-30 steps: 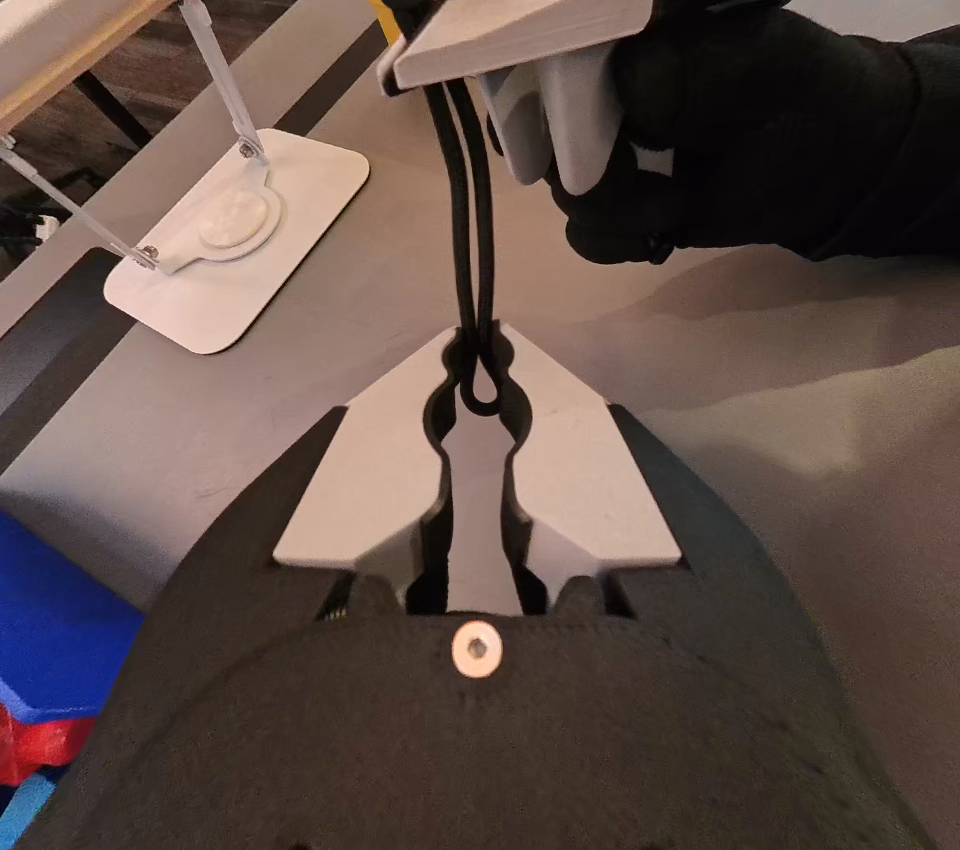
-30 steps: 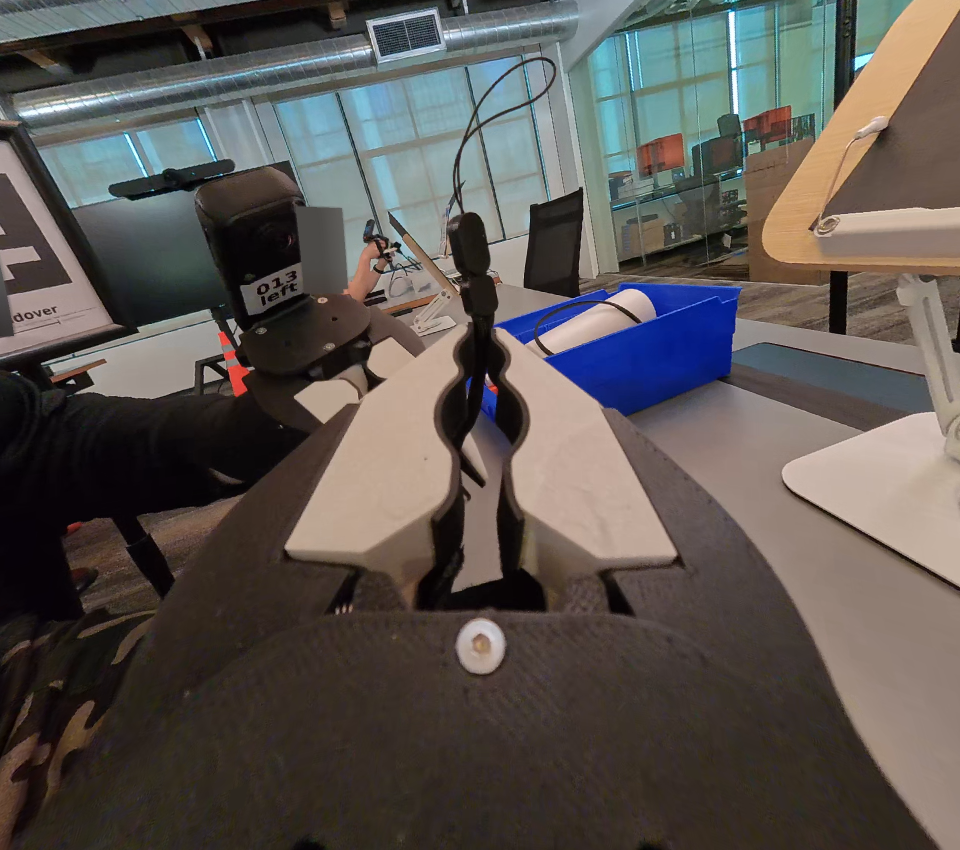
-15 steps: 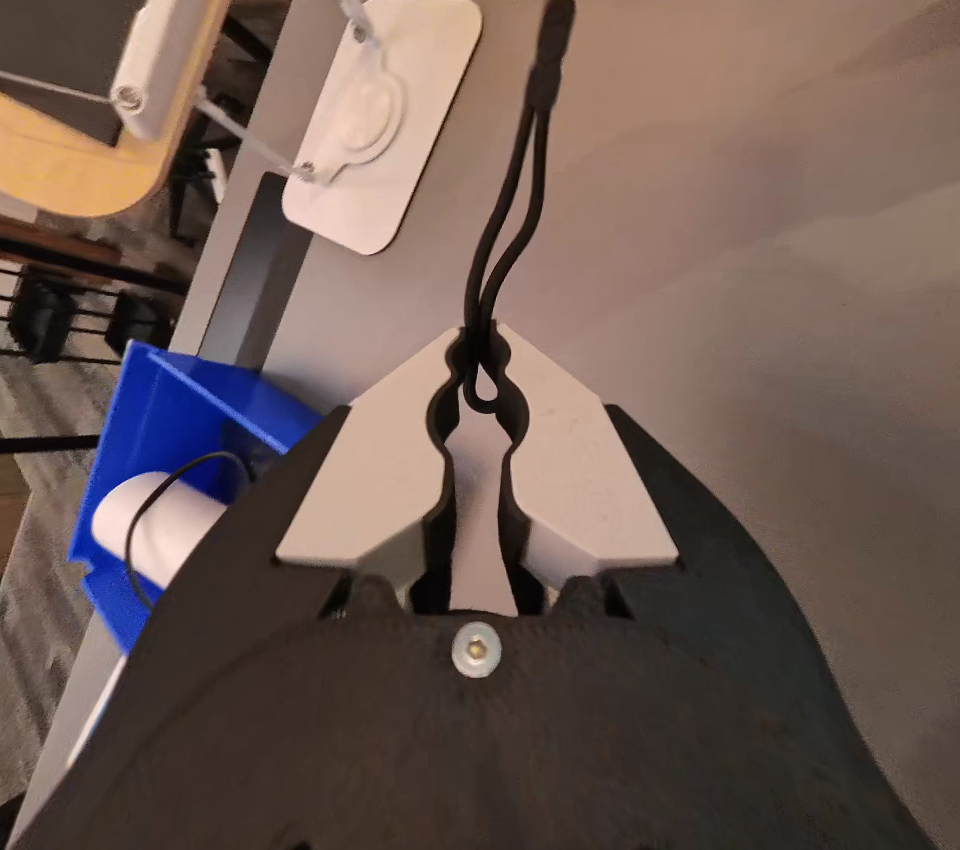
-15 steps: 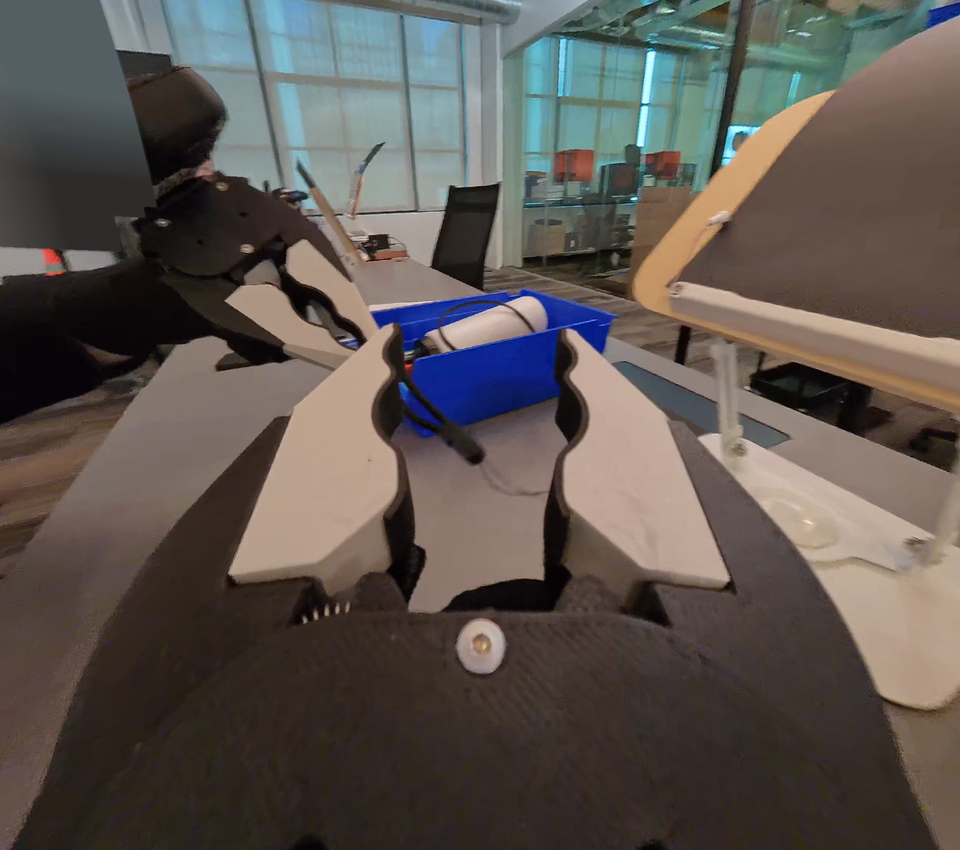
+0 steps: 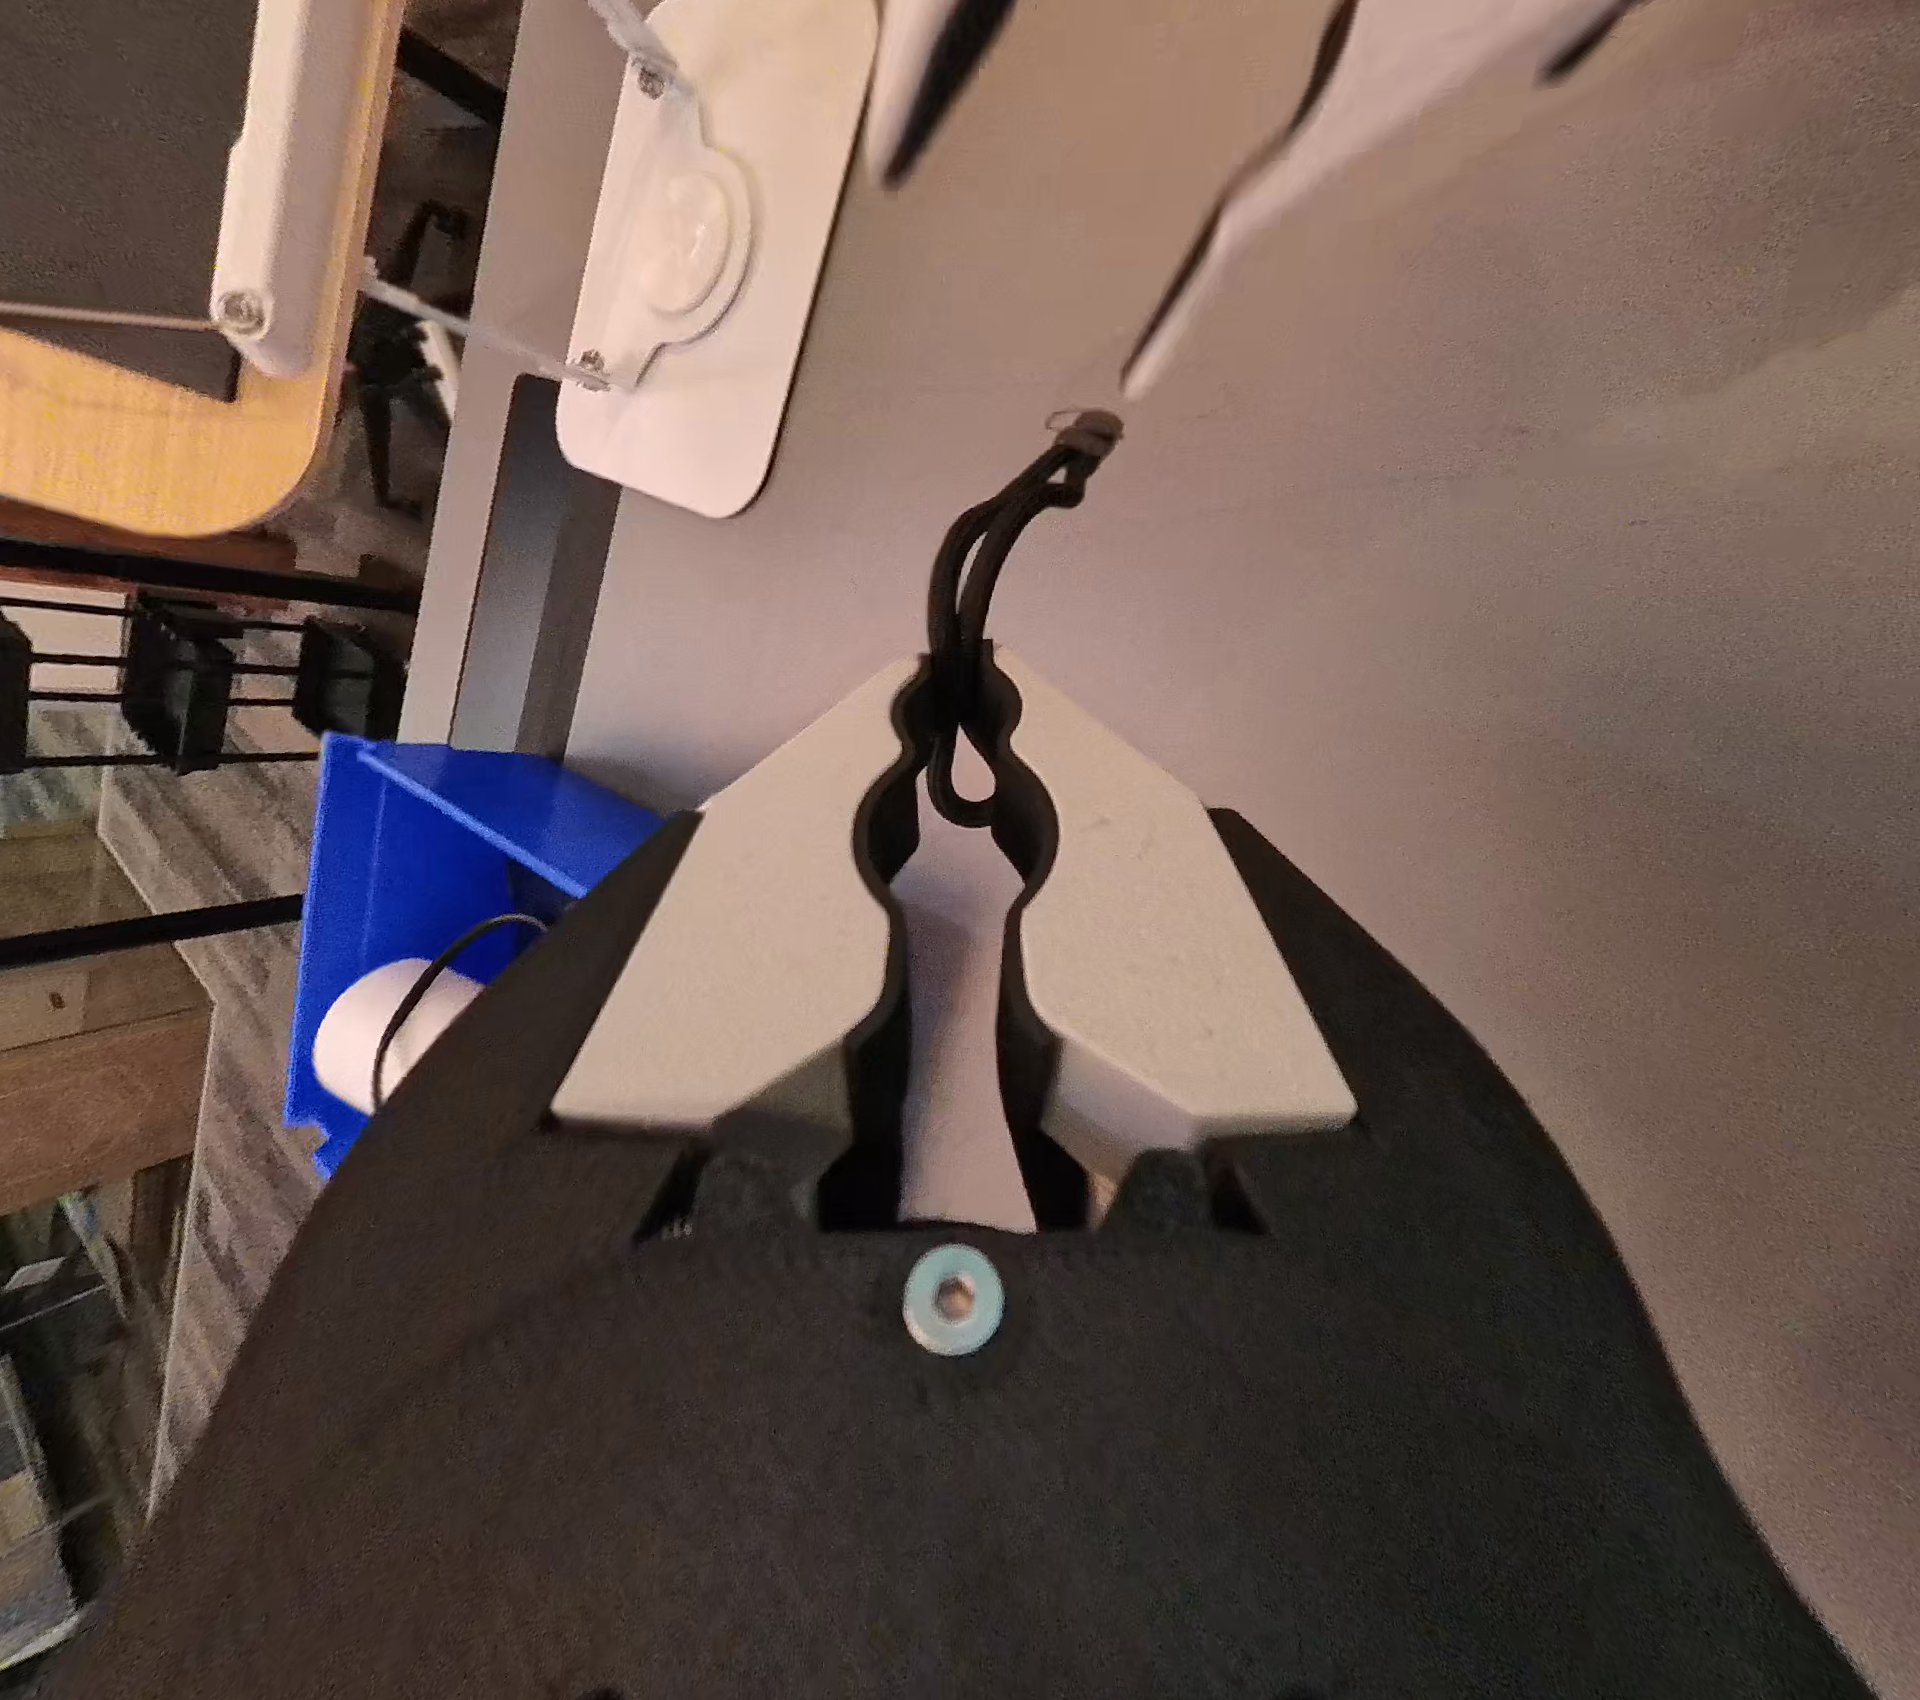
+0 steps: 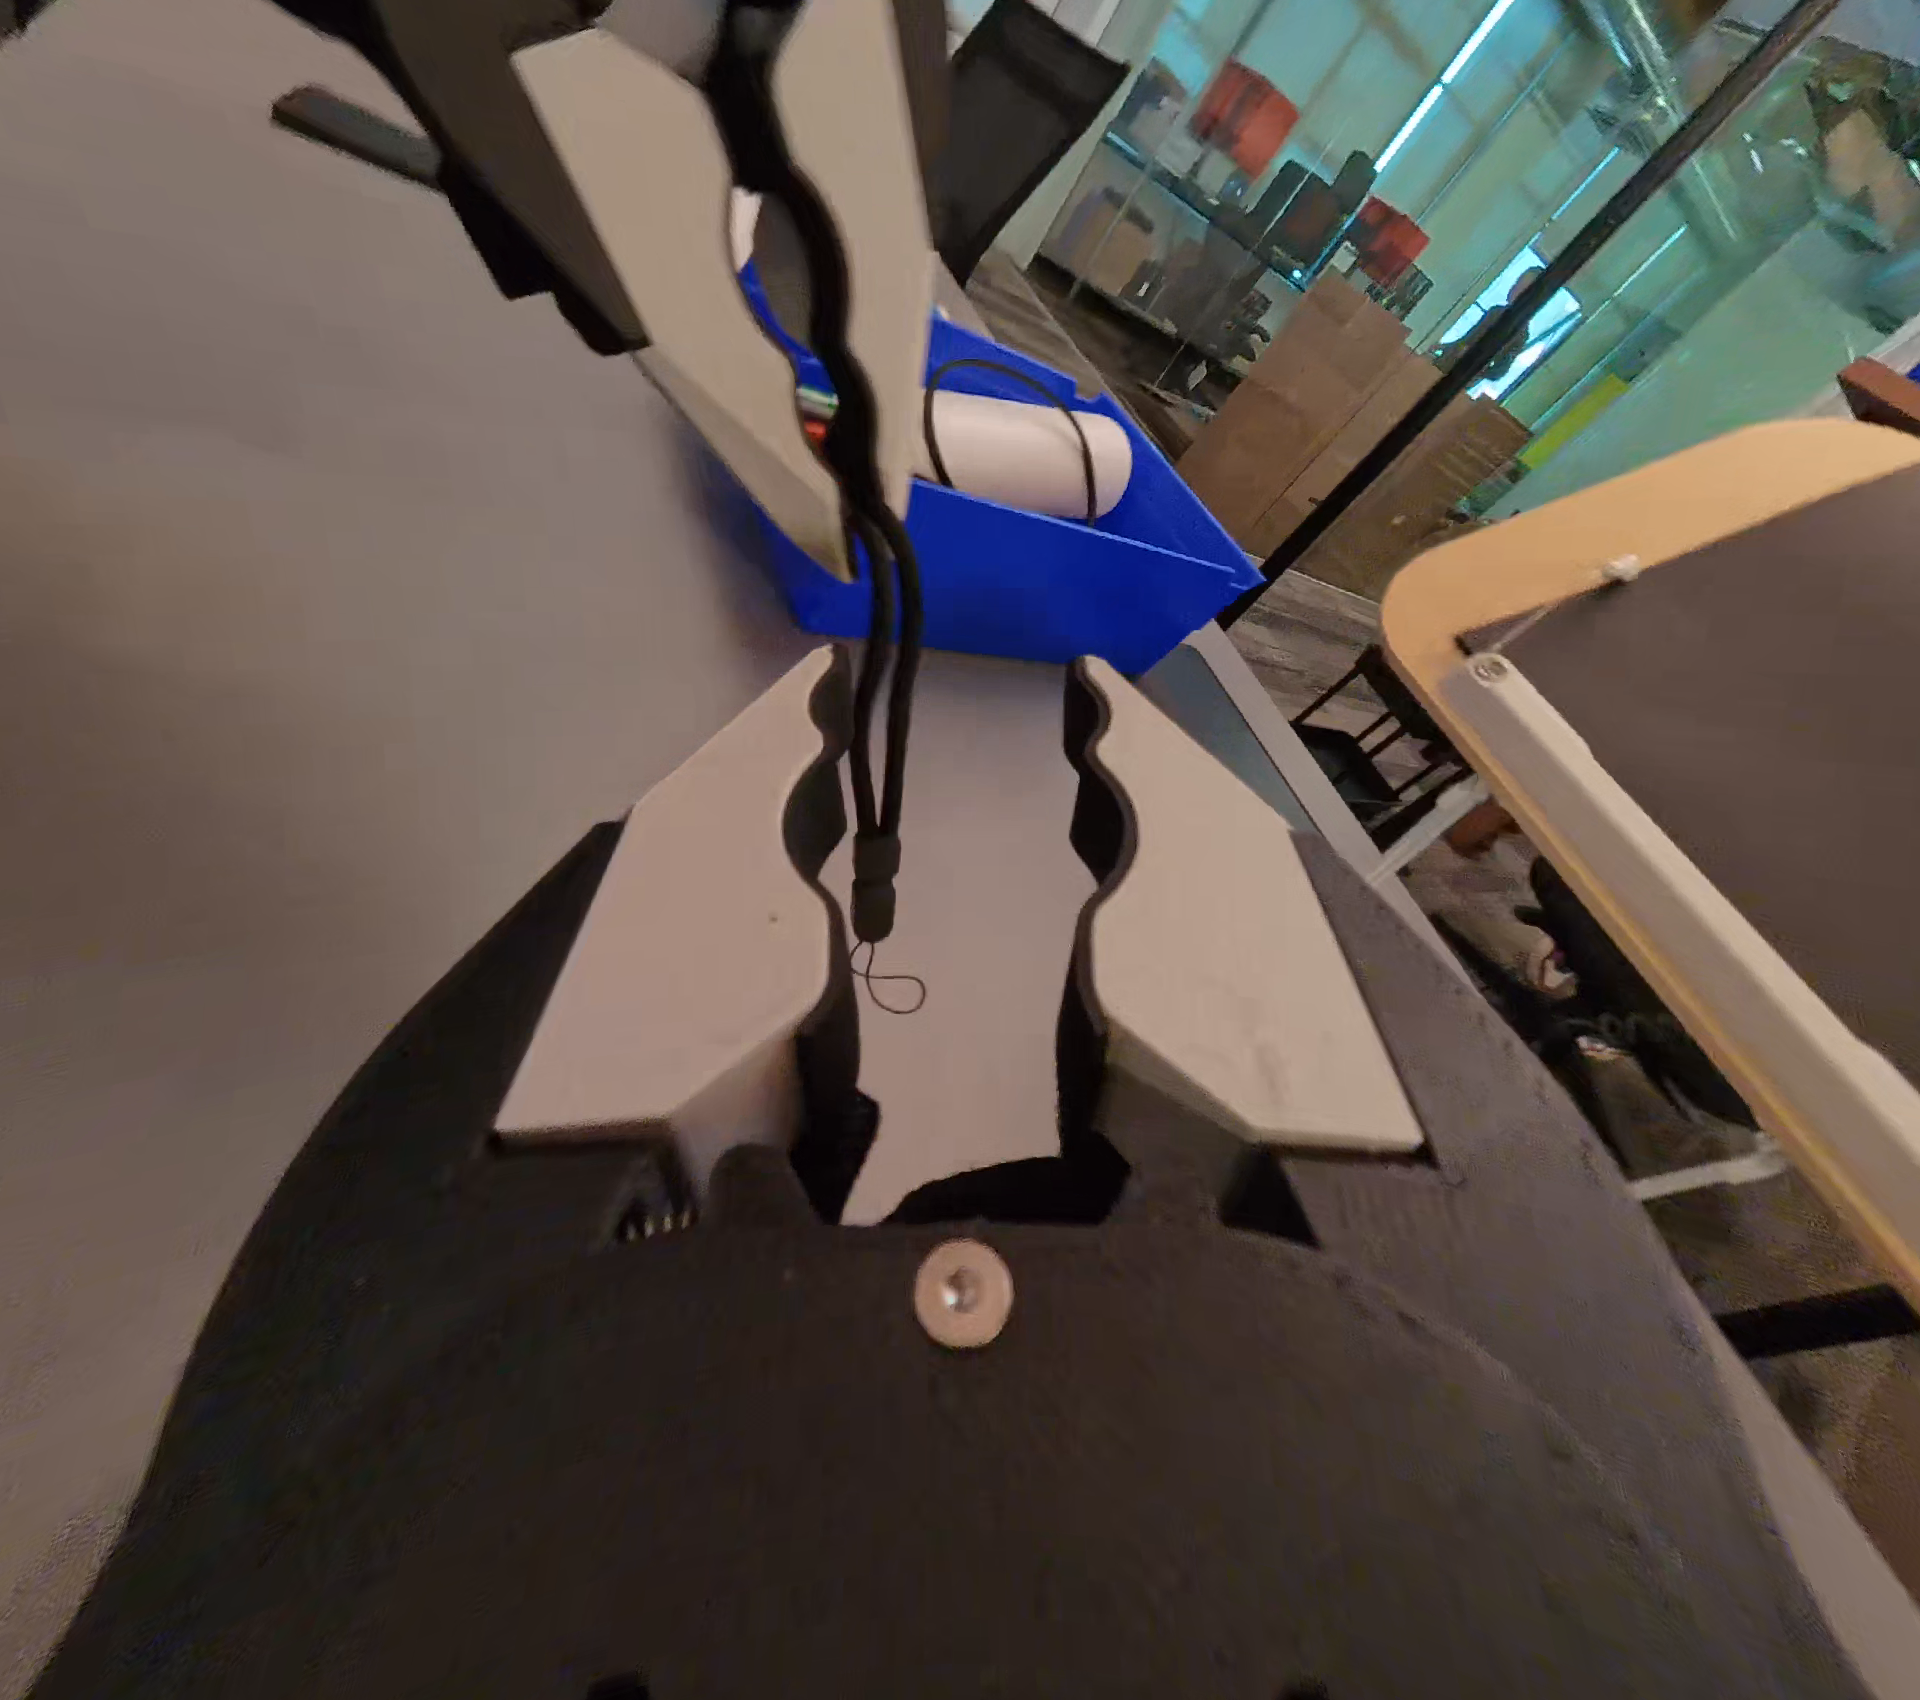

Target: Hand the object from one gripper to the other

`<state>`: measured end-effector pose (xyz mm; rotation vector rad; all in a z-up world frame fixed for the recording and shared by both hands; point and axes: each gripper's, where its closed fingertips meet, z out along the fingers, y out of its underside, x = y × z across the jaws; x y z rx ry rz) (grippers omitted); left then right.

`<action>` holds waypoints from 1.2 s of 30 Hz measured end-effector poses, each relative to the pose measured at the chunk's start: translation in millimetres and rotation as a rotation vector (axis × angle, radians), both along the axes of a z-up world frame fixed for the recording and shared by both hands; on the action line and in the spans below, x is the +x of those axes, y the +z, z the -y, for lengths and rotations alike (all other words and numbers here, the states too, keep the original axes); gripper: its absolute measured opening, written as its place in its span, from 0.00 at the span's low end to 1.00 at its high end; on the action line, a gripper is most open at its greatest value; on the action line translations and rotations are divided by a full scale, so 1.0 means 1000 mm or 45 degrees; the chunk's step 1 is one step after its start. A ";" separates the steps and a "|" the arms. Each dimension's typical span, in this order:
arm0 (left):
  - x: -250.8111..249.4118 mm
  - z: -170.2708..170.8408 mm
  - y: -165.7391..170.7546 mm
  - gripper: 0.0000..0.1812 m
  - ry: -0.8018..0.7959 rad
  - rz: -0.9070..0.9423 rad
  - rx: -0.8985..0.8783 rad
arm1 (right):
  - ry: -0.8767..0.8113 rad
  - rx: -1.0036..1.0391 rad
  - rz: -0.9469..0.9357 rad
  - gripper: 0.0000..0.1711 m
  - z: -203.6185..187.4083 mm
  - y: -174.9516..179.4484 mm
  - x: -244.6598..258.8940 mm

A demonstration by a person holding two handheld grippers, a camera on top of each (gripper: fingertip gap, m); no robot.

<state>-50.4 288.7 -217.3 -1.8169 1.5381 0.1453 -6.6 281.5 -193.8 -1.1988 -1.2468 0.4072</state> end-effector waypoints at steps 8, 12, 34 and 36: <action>0.021 0.016 0.001 0.02 -0.041 0.058 -0.065 | -0.067 0.064 0.174 0.12 0.001 -0.025 -0.014; 0.021 0.016 -0.002 0.03 -0.042 0.045 -0.065 | -0.052 0.016 0.147 0.00 0.001 -0.025 -0.012; 0.063 0.013 -0.024 0.39 -0.022 0.661 -0.383 | 0.327 -0.742 -0.930 0.00 -0.010 0.044 0.029; 0.072 0.016 -0.027 0.37 -0.039 0.696 -0.405 | 0.358 -0.746 -0.933 0.00 -0.005 0.045 0.025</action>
